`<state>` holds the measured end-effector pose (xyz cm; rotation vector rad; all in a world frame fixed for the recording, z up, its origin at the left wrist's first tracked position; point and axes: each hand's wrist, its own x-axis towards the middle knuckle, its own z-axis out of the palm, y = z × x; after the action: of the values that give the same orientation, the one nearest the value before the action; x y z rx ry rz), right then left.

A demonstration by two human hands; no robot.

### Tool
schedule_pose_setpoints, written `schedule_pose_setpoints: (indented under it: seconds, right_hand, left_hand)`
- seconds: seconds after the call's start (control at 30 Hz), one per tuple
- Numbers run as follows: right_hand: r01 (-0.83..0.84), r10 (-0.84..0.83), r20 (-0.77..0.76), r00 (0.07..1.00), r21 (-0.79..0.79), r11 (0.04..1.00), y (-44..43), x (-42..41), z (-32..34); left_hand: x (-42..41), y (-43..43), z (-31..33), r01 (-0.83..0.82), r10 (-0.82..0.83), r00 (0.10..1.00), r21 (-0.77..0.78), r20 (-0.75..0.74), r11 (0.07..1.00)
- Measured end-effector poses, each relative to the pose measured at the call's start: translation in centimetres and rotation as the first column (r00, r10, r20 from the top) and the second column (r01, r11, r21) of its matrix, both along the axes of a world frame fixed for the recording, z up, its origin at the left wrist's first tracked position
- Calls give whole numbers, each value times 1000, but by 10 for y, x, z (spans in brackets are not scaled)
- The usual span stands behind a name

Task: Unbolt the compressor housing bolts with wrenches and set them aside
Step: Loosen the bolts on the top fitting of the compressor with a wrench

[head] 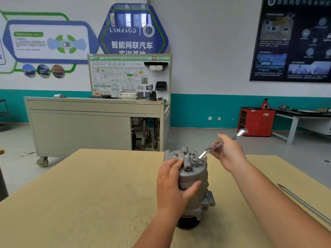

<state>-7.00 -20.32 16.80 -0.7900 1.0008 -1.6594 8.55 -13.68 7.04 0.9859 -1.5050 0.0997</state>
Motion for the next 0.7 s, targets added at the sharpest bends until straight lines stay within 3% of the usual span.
schedule_pose_setpoints:
  seconds: [0.1, 0.13, 0.2, 0.27, 0.3, 0.47, 0.7]
  right_hand:
    - [-8, 44, -465, 884, 79, 997, -25, 3, 14]
    - [1, 61, -611, 789, 101, 995, -31, 6, 20]
    - [36, 90, -862, 499, 125, 992, -37, 18, 33]
    - [52, 82, -971, 226, 96, 994, -41, 36, 41]
    - [23, 81, -985, 153, 85, 996, -42, 46, 43]
    - [-331, 181, -967, 181, 113, 937, -40, 82, 44]
    - [-547, -73, -991, -110, 0, 837, -20, 105, 52]
  left_hand:
    - [-1, -1, -1, -6, 6, 1000, -14, 9, 1000]
    - [-1, 0, -1, 7, -6, 1000, -32, 17, 999]
    - [-1, -1, 0, 8, -7, 1000, -48, 26, 999]
    - [-1, -3, -1, -11, 12, 1000, -35, 25, 999]
    - [-1, -2, -1, -15, 16, 1000, -25, 24, 1000]
    - [-1, -3, -2, -16, 17, 1000, -48, 22, 999]
    - [-1, -4, -3, -15, 16, 1000, -61, 11, 998]
